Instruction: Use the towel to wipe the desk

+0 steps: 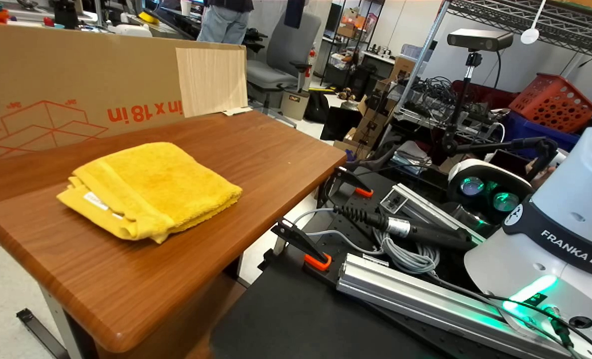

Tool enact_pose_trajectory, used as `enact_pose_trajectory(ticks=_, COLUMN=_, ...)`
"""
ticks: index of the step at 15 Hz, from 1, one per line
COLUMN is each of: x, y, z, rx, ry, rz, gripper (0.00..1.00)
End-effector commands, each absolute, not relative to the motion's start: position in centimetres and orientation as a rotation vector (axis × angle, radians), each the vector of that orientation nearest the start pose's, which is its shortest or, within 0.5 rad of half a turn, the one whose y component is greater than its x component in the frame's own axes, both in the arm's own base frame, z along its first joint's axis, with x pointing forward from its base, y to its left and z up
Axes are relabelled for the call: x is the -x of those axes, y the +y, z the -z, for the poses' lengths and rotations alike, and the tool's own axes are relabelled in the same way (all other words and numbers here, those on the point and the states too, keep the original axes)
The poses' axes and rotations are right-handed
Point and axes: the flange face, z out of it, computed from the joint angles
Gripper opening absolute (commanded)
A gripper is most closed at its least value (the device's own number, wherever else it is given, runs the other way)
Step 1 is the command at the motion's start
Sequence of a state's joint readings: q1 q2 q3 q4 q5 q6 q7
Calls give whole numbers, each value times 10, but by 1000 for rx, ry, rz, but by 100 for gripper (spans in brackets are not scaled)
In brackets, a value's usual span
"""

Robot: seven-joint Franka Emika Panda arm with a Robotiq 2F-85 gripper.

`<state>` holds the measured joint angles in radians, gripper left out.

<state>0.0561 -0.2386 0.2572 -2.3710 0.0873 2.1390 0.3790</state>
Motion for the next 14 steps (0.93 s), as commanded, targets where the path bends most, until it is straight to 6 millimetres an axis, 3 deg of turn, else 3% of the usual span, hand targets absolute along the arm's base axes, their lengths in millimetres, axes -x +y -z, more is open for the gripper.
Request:
enact_pose_trajectory(ticks=1, x=-449, y=161, z=-388, rx=3043, ry=203, rz=68, gripper=100)
enact_pose_trajectory(ticks=5, x=-480, y=185, z=-345, rx=2956, ry=302, rz=125, gripper=100)
enact_pose_trajectory(ticks=11, x=-542, y=190, z=-254, rx=2966, ry=619, rz=125, gripper=100)
enact_pose_trajectory(ticks=14, x=-561, y=195, z=-223, rx=2955, ry=731, rz=28, gripper=100)
